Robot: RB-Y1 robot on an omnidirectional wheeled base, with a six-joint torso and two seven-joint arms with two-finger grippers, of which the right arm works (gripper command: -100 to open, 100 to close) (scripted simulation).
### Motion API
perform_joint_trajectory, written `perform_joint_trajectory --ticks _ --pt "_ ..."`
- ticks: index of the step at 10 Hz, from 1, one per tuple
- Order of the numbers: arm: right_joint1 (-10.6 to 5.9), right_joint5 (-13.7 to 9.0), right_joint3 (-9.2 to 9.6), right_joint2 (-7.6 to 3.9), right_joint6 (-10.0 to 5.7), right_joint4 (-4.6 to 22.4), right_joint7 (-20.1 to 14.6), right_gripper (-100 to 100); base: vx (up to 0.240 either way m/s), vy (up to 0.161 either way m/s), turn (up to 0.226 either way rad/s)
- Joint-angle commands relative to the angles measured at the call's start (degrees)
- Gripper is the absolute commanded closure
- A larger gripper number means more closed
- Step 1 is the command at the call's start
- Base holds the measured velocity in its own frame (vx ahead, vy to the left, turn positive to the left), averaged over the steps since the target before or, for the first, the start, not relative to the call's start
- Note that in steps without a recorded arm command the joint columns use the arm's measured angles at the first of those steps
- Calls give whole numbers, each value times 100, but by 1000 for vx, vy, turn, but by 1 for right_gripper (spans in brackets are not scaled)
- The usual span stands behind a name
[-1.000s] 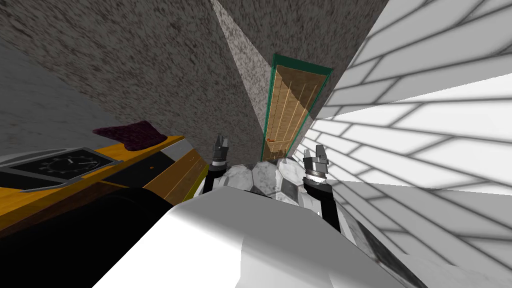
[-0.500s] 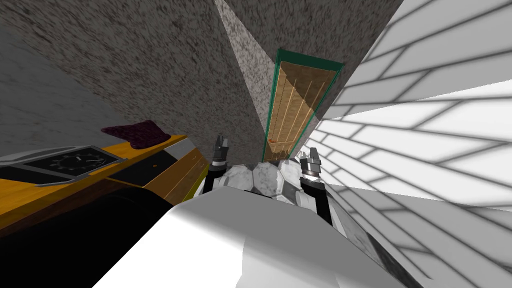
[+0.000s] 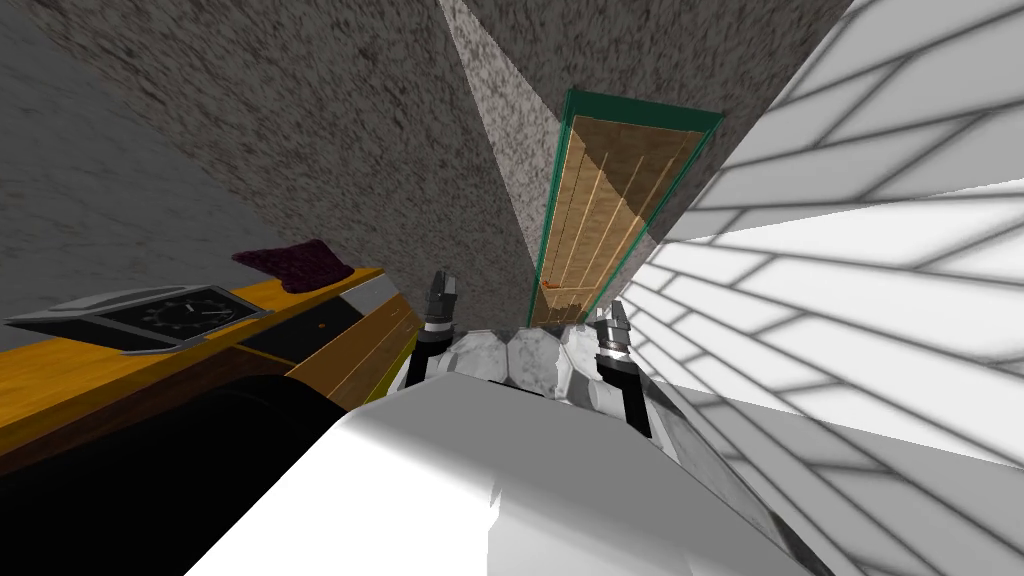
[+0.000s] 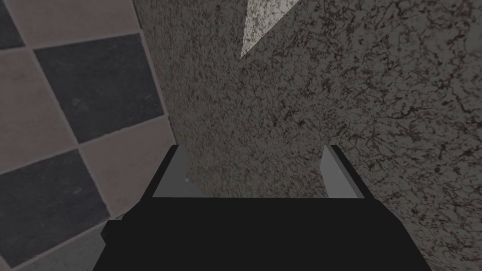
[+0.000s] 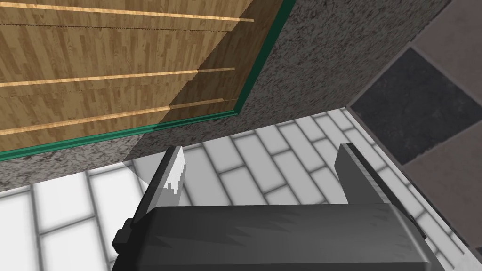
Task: Pull the door open
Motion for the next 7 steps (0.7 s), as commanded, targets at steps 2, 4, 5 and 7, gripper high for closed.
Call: perform_joint_trajectory --ticks 2,4,5,7 --pt "-105 -42 -3 -10 -77 322 -1 -100 74 -35 114" --pt "-254 -118 -46 -59 -194 739 -23 -100 50 -34 121" --pt "-334 -159 -69 -85 -257 954 -35 -100 94 -52 151" --pt "-416 -200 -93 -111 -322 1202 -47 -100 50 -38 104"
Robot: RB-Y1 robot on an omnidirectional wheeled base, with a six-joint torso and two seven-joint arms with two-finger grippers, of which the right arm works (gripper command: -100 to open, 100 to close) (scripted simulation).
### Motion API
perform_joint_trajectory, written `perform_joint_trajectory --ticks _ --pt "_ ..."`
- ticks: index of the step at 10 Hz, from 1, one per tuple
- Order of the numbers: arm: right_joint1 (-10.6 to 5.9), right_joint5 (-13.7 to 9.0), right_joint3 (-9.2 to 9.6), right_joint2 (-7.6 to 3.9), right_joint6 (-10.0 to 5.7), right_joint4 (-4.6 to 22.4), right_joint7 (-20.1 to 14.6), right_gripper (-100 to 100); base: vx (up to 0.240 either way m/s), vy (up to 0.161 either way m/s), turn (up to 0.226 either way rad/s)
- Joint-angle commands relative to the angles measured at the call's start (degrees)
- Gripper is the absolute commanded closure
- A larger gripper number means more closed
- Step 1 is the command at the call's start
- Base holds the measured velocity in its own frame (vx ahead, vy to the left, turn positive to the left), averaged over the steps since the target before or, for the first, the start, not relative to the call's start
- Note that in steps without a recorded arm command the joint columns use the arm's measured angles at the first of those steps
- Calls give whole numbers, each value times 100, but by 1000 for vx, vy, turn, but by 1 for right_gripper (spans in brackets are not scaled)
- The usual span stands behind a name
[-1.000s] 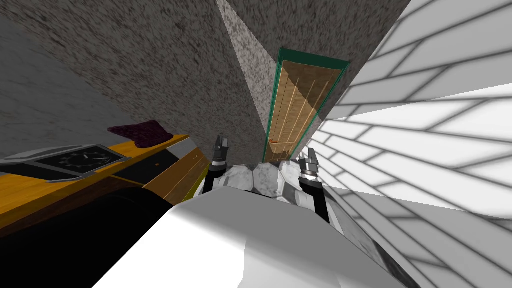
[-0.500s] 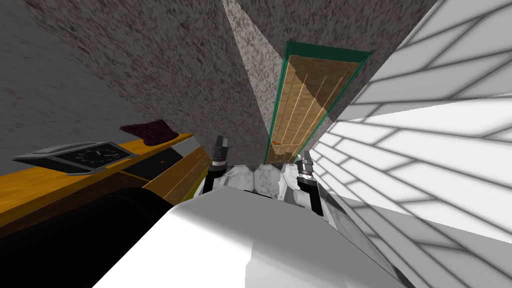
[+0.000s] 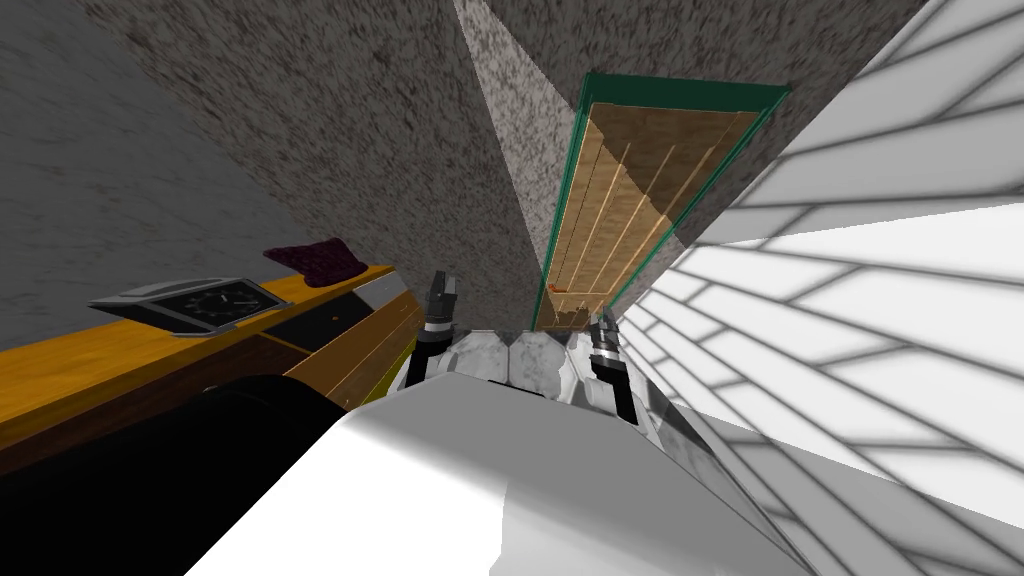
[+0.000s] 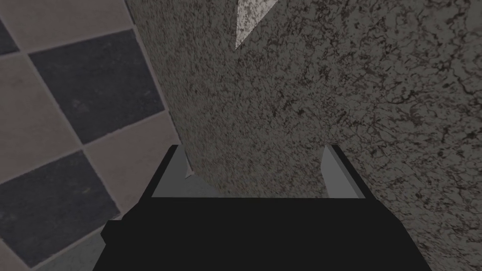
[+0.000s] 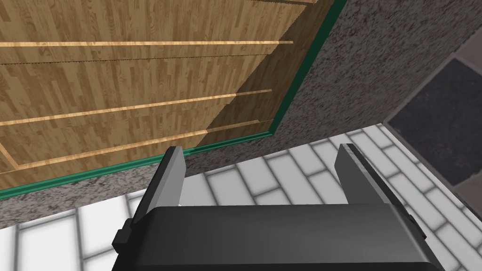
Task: Pull the door open
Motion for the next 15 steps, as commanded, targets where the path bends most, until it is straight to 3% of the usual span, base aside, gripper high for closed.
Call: perform_joint_trajectory --ticks 1,2,7,9,12,13,14,15 --pt "-57 -32 -31 -35 -65 205 -22 -100 35 -29 56" --pt "-139 -74 -54 -61 -130 416 -34 -100 41 -28 102" --pt "-310 -161 -104 -114 -265 964 -59 -100 41 -30 84" --pt "-484 -250 -154 -168 -402 1408 -85 -100 52 -47 162" --pt "-573 -295 -180 -195 -472 1756 -98 -100 54 -37 84" --pt "-663 -341 -206 -222 -543 1993 -111 -100 40 -37 116" --pt "-663 -341 -206 -222 -543 2025 -111 -100 31 -33 67" --pt "-753 -386 -232 -250 -614 2267 -124 -100 40 -33 105"
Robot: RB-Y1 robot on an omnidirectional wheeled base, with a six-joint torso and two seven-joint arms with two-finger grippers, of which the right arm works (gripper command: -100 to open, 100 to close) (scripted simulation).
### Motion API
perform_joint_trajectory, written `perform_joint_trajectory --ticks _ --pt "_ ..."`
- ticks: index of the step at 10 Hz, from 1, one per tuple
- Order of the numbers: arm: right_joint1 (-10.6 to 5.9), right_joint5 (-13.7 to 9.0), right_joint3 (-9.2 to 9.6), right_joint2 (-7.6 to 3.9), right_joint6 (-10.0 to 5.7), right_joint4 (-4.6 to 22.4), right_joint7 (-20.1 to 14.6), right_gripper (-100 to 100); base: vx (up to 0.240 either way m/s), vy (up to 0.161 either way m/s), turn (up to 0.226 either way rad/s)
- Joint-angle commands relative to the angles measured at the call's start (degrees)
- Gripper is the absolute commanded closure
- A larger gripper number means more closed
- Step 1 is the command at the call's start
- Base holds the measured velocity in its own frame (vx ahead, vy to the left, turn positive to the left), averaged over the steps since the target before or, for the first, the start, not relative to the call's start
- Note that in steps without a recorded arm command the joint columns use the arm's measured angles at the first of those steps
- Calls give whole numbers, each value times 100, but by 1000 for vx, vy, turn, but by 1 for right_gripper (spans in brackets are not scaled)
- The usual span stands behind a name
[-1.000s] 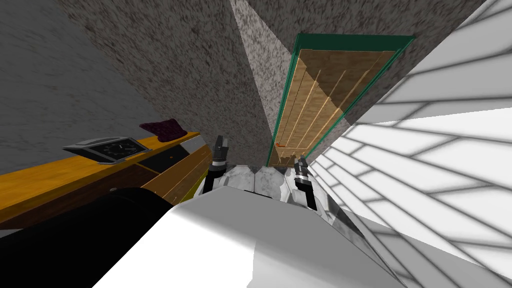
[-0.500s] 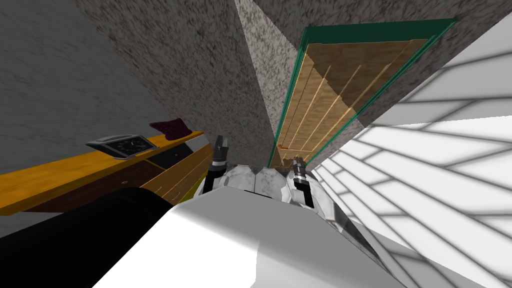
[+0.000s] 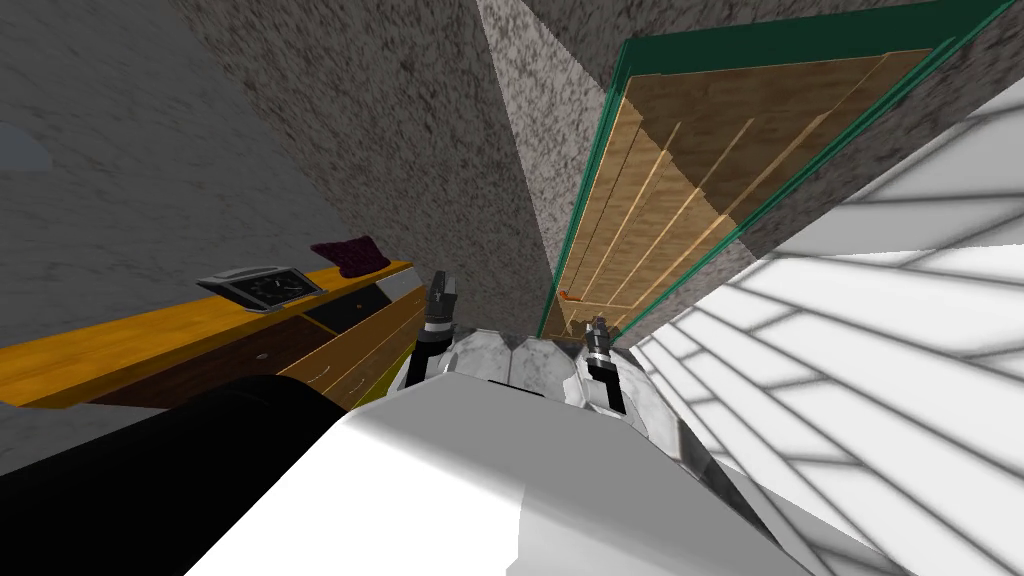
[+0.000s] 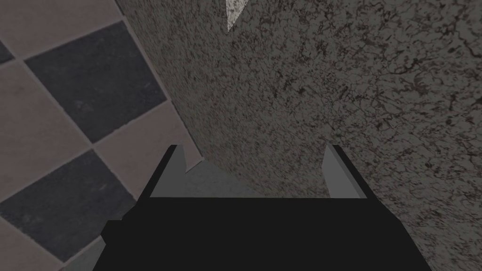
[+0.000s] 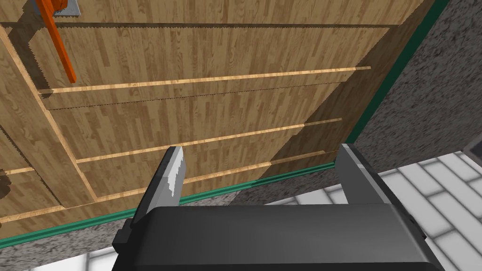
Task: Pull the door open
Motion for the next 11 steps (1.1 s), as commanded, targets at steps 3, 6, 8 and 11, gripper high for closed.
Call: perform_joint_trajectory --ticks 3,6,8,11 --pt "-216 -112 -61 -61 -189 598 -30 -100 52 -57 145" --pt "-395 -203 -113 -114 -330 1092 -57 -100 42 -42 147" --pt "-483 -248 -138 -140 -399 1461 -70 -100 43 -56 56" --pt "-658 -337 -189 -191 -537 1987 -95 -100 50 -53 132"
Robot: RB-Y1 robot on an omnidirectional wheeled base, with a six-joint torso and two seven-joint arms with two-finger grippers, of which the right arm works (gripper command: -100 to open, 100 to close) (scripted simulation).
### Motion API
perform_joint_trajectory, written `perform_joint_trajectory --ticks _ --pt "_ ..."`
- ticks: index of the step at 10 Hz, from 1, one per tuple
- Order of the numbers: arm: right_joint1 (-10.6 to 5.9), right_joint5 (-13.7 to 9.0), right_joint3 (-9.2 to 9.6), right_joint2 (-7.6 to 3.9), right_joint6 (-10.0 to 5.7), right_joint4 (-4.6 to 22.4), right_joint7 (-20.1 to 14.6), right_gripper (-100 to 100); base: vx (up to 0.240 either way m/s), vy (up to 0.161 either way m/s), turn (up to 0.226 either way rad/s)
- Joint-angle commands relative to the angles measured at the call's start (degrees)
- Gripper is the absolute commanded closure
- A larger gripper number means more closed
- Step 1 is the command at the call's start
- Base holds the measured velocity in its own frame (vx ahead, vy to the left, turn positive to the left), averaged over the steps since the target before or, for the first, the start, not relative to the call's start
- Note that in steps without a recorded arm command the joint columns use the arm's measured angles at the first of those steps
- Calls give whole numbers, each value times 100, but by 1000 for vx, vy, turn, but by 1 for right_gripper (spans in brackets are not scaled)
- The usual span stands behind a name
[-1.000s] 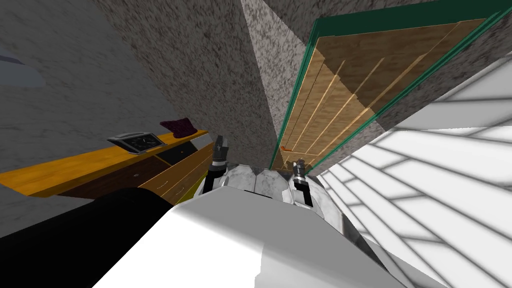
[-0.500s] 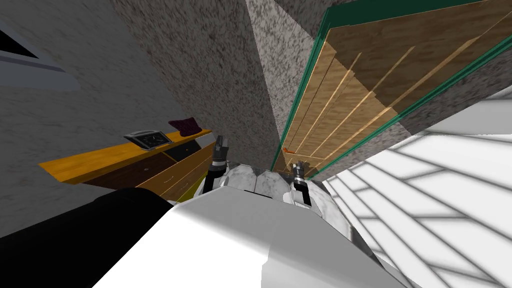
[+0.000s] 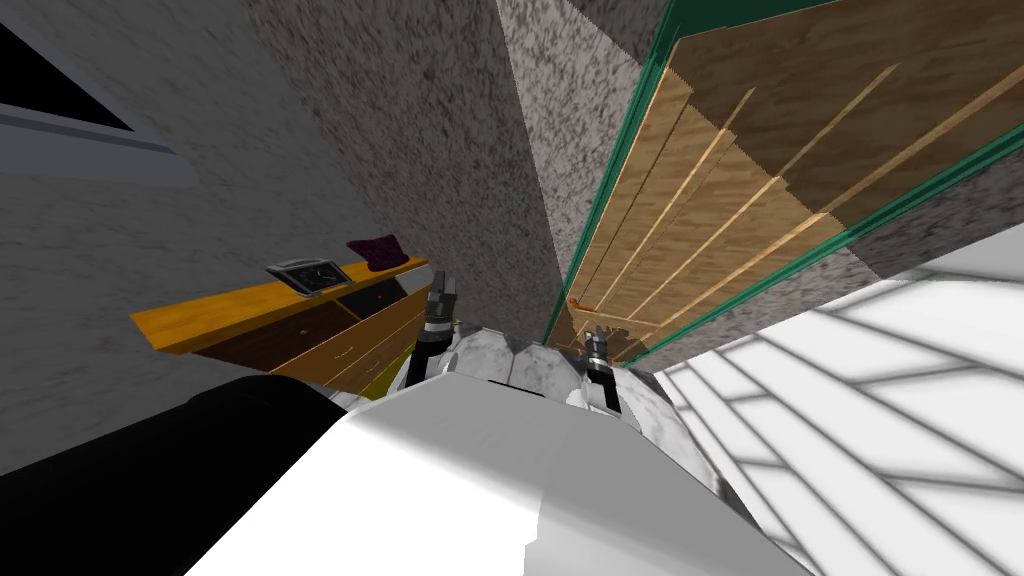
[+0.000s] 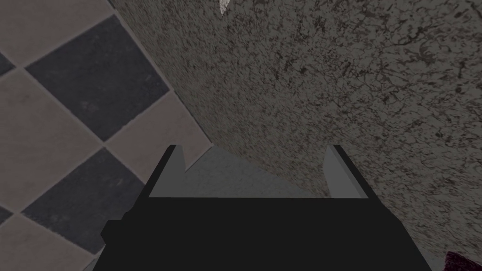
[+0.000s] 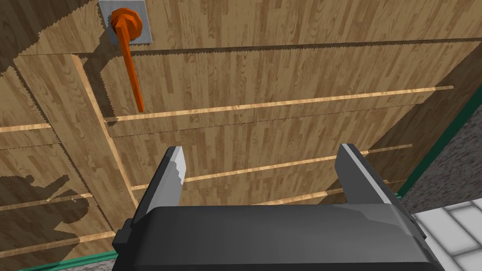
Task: Pull the door open
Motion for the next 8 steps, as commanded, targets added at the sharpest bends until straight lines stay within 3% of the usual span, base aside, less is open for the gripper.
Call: perform_joint_trajectory --ticks 1,3,5,6,8 --pt "-37 -27 -15 -32 -38 160 -23 -100 39 -29 64" --pt "-205 -113 -64 -81 -170 577 -48 -100 44 -55 137" --pt "-287 -154 -87 -105 -235 888 -60 -100 34 -53 95" --pt "-287 -154 -87 -105 -235 910 -60 -100 23 -40 64" --pt "-446 -235 -133 -151 -360 1327 -83 -100 43 -55 140"
